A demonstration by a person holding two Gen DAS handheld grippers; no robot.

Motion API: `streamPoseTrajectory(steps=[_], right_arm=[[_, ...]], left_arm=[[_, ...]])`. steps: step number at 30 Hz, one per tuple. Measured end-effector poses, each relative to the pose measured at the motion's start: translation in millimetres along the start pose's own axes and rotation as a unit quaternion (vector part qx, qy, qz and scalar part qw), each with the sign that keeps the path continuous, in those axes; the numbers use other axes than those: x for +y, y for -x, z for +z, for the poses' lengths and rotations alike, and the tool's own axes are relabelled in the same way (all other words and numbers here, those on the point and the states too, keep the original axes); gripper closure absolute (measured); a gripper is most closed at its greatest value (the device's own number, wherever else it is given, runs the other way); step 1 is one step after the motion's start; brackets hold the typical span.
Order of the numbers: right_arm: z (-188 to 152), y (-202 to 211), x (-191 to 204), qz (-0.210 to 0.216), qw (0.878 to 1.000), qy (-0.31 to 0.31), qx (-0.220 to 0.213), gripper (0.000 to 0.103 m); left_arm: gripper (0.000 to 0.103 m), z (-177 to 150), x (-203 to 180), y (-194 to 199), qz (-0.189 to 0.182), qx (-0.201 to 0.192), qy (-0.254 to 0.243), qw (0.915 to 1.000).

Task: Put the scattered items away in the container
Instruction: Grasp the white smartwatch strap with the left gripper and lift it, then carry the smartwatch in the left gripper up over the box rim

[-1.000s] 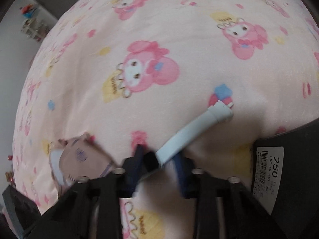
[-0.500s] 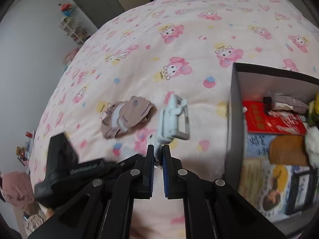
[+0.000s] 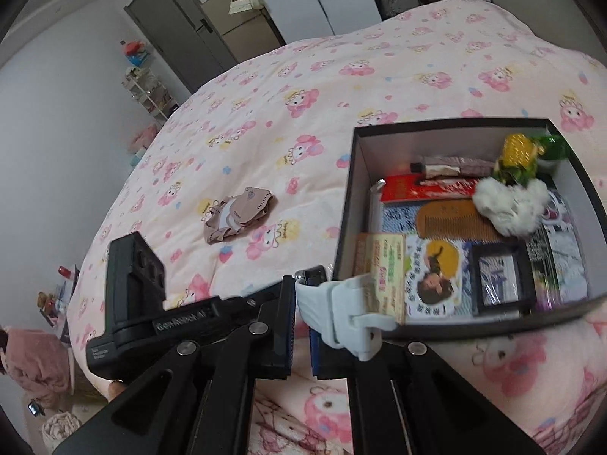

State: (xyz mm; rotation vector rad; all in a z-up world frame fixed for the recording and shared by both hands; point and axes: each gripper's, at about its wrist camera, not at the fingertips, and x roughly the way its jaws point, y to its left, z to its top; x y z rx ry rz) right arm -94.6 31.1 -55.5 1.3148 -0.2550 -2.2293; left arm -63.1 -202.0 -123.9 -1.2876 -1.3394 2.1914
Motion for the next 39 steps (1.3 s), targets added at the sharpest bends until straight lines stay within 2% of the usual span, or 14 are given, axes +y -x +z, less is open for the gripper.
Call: streamPoseTrajectory(steps=[4, 8, 11, 14, 17, 22, 26, 30, 33, 37, 39], right_arm=[[-10.4, 12.4, -4.8, 0.015, 1.000, -0.011, -0.009, 0.099], [-21.2, 37.4, -13.8, 0.037, 0.999, -0.014, -0.028, 0.099], [-33.6, 46.3, -25.6, 0.031, 0.999, -0.019, -0.025, 0.099], [-45.8, 50.1, -36.6, 0.043, 0.998, -0.033, -0.019, 0.099], [-54.2, 52.5, -45.6, 0.038, 0.998, -0.041, -0.017, 0.099], [-62.8, 63.7, -54.8, 0.061, 0.996, -0.055, -0.019, 0.099], [-63.3, 64.6, -57.3, 0.067, 0.996, -0.052, -0.016, 0.099], [-65.3, 56.8, -65.6, 0.071, 0.995, -0.067, -0.011, 0.099], [-69.0, 46.0, -67.0, 0.058, 0.996, -0.064, 0.007, 0.099], [-71.4, 32.5, -73.2, 0.056, 0.995, -0.078, 0.027, 0.098], [-71.1, 23.4, -73.5, 0.052, 0.995, -0.077, 0.041, 0.095]], left_arm=[[0.094, -10.4, -4.7, -1.2, -0.019, -0.014, -0.004, 0.9997], [0.094, -19.3, -19.5, -12.4, -0.048, 0.003, -0.038, 0.9981], [0.094, -24.7, -25.1, -18.2, -0.027, 0.004, -0.051, 0.9983], [0.094, -27.1, -20.7, -15.5, -0.028, 0.006, -0.036, 0.9989], [0.094, -31.4, -23.7, -13.6, -0.023, 0.006, -0.046, 0.9987], [0.094, -46.9, -28.8, -19.5, -0.047, 0.032, -0.060, 0.9966], [0.094, -55.3, -34.2, -19.0, -0.041, 0.032, -0.074, 0.9959], [0.094, -51.9, -30.6, -21.5, -0.029, 0.026, -0.061, 0.9974], [0.094, -52.6, -27.5, -20.6, -0.006, 0.013, -0.054, 0.9985], [0.094, -49.4, -21.6, -28.5, 0.012, 0.024, -0.039, 0.9989], [0.091, -48.0, -18.2, -32.4, 0.035, 0.024, -0.032, 0.9986]])
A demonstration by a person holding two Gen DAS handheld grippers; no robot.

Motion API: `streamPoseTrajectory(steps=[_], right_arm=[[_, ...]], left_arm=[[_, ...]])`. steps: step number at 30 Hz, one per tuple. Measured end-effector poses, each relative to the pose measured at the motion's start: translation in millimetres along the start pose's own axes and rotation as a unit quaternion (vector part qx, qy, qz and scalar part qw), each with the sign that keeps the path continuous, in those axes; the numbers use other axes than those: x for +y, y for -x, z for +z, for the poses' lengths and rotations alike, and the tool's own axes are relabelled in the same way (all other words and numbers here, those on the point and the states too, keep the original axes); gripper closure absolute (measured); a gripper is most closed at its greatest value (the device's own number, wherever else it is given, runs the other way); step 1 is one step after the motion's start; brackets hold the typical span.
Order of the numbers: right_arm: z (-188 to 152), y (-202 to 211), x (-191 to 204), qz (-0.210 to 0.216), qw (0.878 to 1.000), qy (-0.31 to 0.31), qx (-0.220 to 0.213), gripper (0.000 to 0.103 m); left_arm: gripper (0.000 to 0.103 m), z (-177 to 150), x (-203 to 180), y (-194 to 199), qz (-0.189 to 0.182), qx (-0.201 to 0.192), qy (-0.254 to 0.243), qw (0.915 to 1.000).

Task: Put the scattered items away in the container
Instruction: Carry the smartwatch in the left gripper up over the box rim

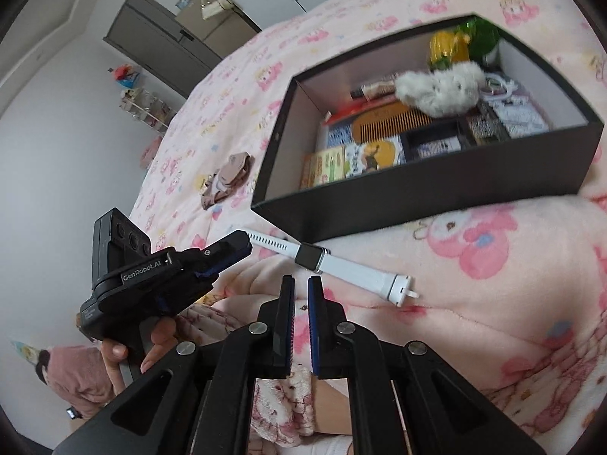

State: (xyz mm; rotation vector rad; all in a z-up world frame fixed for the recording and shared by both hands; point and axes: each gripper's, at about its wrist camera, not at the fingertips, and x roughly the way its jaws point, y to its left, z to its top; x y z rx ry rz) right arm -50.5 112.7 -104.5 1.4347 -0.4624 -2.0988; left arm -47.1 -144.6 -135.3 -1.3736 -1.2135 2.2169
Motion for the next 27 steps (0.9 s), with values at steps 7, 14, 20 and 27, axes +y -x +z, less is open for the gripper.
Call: streamPoseTrajectory(steps=[7, 14, 20, 27], right_arm=[[-1.4, -26.4, -16.1, -0.052, 0.997, -0.039, 0.040, 0.068], [-6.6, -47.1, -27.0, -0.043, 0.994, -0.071, 0.072, 0.068], [-1.9, -33.7, -51.4, 0.003, 0.991, -0.130, -0.021, 0.068], [-3.0, -33.6, -55.1, 0.009, 0.991, -0.128, -0.046, 0.073]], left_arm=[[0.068, 6.7, 19.5, -16.0, 0.069, 0.015, 0.047, 0.9964], [0.062, 22.4, 37.1, -44.8, 0.076, 0.024, 0.111, 0.9906], [0.099, 21.1, 36.9, -43.0, 0.077, 0.017, 0.108, 0.9910], [0.100, 3.6, 18.6, -19.8, 0.035, 0.006, 0.059, 0.9976]])
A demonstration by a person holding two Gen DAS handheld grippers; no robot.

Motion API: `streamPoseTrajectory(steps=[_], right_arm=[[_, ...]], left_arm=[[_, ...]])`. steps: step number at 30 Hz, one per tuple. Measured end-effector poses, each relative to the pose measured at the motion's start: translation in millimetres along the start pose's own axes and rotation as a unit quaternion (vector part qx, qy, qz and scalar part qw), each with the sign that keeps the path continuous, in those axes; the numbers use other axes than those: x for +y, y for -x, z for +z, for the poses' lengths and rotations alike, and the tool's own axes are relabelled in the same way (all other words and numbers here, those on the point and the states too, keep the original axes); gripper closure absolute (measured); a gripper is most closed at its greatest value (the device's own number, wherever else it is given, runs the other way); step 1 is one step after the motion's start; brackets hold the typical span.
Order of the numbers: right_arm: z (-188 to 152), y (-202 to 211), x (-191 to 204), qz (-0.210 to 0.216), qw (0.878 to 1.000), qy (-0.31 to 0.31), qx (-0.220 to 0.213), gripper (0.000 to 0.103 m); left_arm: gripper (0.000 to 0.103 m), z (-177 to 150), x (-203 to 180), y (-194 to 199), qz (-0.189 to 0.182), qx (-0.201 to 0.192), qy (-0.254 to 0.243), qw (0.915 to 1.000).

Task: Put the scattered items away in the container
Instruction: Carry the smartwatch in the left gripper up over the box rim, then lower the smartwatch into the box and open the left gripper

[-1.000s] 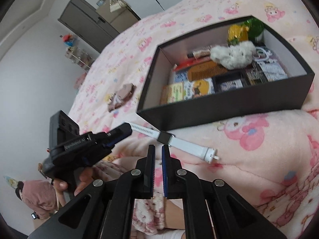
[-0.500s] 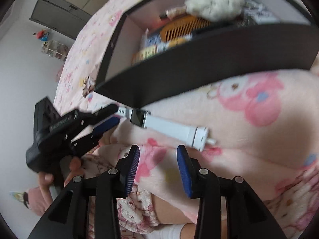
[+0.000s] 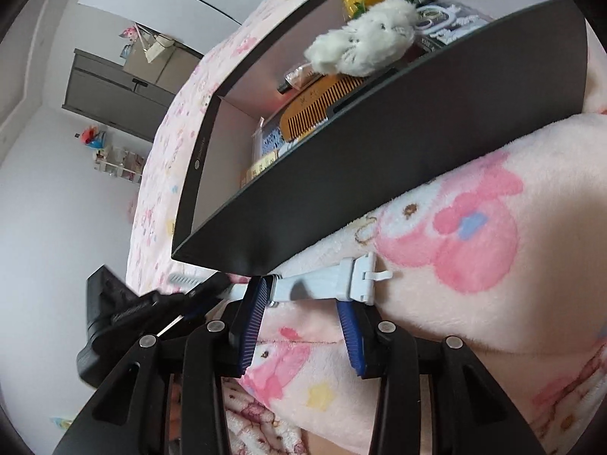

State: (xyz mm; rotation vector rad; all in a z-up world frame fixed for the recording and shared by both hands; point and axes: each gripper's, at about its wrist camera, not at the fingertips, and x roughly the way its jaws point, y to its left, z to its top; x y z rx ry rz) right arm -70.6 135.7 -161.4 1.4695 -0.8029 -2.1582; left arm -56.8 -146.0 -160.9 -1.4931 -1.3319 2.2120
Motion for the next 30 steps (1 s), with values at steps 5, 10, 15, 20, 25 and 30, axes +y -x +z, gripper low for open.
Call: streamPoseTrajectory(steps=[5, 10, 15, 20, 25, 30], right_arm=[[1.9, 12.5, 4.5, -0.011, 0.999, 0.036, -0.021, 0.101], [3.6, 40.4, 16.4, -0.008, 0.996, 0.076, -0.050, 0.102], [6.1, 69.1, 24.0, 0.014, 0.993, 0.100, -0.061, 0.102], [22.5, 100.5, 34.1, 0.032, 0.988, 0.133, -0.074, 0.102], [69.7, 122.9, 30.3, 0.015, 0.982, 0.149, -0.112, 0.102], [118.3, 92.7, -1.8, -0.016, 0.989, 0.118, -0.083, 0.102]], left_arm=[[0.100, -9.2, -14.3, 7.6, -0.012, -0.008, -0.039, 0.9991], [0.100, -21.7, -31.6, 16.4, -0.029, -0.016, -0.081, 0.9961], [0.100, -38.9, -57.2, 28.1, -0.038, -0.020, -0.116, 0.9924], [0.100, -47.9, -102.9, 41.9, -0.049, -0.035, -0.172, 0.9832], [0.100, -29.2, -157.3, 33.0, -0.082, -0.034, -0.206, 0.9744], [0.100, -3.4, -180.3, -23.5, -0.049, -0.012, -0.210, 0.9764]])
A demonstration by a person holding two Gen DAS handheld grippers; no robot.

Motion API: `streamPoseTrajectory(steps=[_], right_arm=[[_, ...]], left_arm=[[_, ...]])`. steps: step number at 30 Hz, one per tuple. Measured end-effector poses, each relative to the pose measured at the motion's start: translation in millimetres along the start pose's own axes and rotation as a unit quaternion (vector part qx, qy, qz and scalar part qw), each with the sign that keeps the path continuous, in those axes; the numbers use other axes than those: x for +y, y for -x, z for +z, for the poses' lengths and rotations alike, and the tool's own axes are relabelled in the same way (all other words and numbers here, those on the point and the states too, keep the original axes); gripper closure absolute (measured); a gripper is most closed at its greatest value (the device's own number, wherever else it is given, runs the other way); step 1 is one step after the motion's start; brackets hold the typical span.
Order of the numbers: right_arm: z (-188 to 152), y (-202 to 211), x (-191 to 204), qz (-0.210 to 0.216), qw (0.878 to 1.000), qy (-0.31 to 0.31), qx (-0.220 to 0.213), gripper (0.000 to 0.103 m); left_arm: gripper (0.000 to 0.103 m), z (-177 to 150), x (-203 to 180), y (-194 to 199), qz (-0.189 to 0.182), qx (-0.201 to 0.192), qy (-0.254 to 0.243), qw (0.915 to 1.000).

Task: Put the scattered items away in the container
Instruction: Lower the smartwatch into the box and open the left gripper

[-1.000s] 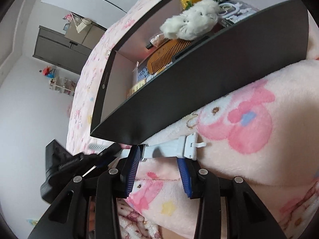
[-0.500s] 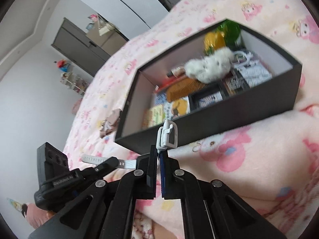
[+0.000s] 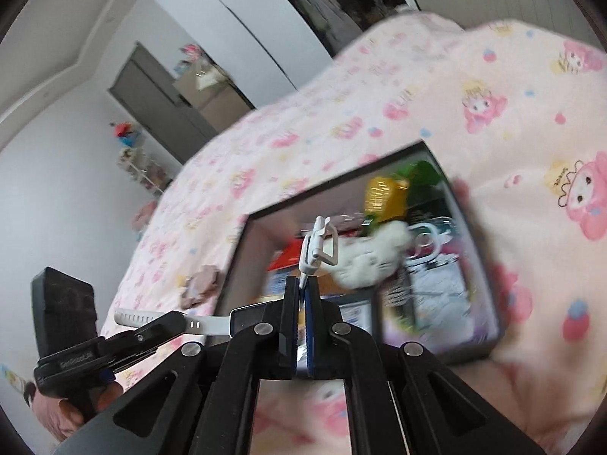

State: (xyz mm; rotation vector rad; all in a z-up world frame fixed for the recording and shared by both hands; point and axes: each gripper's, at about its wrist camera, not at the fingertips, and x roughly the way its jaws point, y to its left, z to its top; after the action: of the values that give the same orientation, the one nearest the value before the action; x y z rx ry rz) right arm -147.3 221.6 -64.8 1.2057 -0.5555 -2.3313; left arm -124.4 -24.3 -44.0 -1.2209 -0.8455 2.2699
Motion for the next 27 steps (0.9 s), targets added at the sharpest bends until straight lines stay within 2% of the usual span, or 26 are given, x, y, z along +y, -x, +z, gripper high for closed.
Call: streamPoseTrajectory(steps=[2, 6, 11, 12, 15, 16, 17, 22, 23, 25, 27], right_arm=[[-2.6, -12.3, -10.6, -0.016, 0.999, -0.011, 0.028, 0.101], [-14.3, -27.3, -22.7, -0.044, 0.996, -0.021, 0.071, 0.100], [-12.7, -24.6, -26.0, -0.070, 0.995, -0.027, 0.062, 0.096], [-13.4, -22.4, -25.2, -0.077, 0.995, -0.024, 0.056, 0.094], [-12.0, -15.9, -25.6, -0.076, 0.996, -0.020, 0.039, 0.077], [-10.9, -14.4, -25.4, -0.077, 0.996, -0.019, 0.034, 0.070], [-10.5, -10.6, -24.9, -0.078, 0.996, -0.018, 0.027, 0.067], [-5.5, 24.3, -11.6, -0.084, 0.995, 0.008, -0.059, 0.067], [-1.2, 27.2, -6.8, -0.087, 0.994, 0.024, -0.063, 0.067], [9.1, 18.1, 4.3, -0.107, 0.991, 0.062, -0.047, 0.072], [18.2, -5.1, 10.9, -0.124, 0.988, 0.095, -0.001, 0.075]], left_arm=[[0.100, 5.0, 5.8, -24.3, 0.013, 0.025, 0.013, 0.9995], [0.100, 1.6, 14.0, -47.9, 0.050, 0.056, 0.028, 0.9968], [0.098, -6.8, 24.5, -57.6, 0.099, 0.078, 0.033, 0.9915], [0.094, -6.3, 26.2, -57.3, 0.106, 0.079, 0.035, 0.9907], [0.083, -4.1, 28.2, -51.4, 0.108, 0.072, 0.040, 0.9907], [0.083, -3.8, 28.7, -48.7, 0.108, 0.067, 0.042, 0.9910], [0.083, -3.1, 29.4, -46.5, 0.110, 0.063, 0.043, 0.9910], [0.083, 2.2, 23.9, -27.7, 0.128, 0.017, 0.040, 0.9907], [0.083, 3.7, 21.0, -24.5, 0.135, 0.008, 0.034, 0.9902], [0.083, 8.1, 16.4, -25.7, 0.136, 0.006, 0.019, 0.9905], [0.083, 12.4, 12.4, -32.7, 0.138, 0.015, 0.010, 0.9903]])
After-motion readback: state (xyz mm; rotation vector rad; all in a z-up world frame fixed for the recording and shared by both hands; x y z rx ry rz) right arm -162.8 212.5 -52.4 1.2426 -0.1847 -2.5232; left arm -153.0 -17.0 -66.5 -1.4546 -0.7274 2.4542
